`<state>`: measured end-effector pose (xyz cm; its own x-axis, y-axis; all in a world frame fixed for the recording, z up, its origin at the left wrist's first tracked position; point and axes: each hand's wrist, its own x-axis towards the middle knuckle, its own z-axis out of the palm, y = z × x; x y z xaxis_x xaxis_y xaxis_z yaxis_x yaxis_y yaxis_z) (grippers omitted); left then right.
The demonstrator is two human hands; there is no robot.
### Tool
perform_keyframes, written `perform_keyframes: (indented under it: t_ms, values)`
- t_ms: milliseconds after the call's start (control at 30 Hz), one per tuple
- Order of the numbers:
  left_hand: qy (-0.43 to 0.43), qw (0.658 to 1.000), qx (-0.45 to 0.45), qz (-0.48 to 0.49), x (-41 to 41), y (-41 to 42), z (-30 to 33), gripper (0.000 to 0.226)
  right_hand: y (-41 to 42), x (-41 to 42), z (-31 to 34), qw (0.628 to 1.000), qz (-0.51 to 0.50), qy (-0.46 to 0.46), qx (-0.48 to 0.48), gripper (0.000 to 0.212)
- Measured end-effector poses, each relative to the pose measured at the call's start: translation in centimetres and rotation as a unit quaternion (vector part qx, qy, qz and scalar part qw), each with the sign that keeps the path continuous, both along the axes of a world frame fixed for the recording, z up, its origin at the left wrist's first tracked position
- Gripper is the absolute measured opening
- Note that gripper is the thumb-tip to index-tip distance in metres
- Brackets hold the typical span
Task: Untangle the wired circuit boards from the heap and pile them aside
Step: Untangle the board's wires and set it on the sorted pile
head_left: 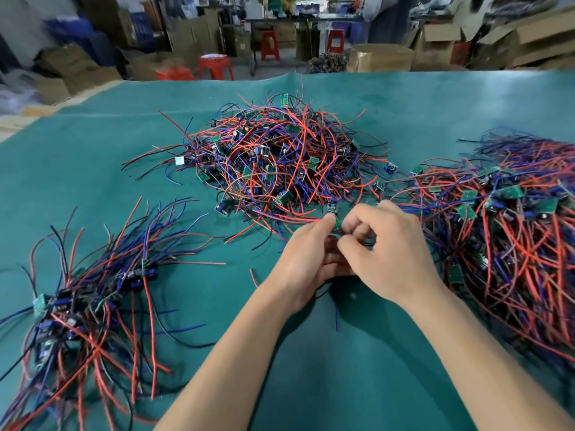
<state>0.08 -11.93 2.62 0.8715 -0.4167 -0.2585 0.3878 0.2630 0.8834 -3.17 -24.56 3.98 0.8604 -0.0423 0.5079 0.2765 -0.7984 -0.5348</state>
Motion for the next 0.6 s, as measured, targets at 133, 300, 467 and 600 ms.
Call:
perform_keyframes:
  t_ms: [133,300,467,600]
  values:
    - [-0.030,0.999,-0.007,-0.029,0.1,0.2,-0.3,0.028,0.2,-0.3,0.5,0.995,0.017,0.063,0.069,0.009]
    - [-0.074,0.997,-0.018,-0.014,0.1,0.3,-0.4,0.026,-0.8,-0.1,0.5,0.986,0.040,0.128,0.101,0.020]
    - [-0.095,0.995,-0.019,0.030,0.1,0.4,-0.3,0.018,-0.9,-0.1,0.6,0.979,0.049,0.175,0.091,0.025]
    - [-0.095,0.995,-0.017,0.022,0.3,0.6,-0.1,0.025,-0.7,0.0,1.2,0.922,0.042,0.263,0.282,0.033]
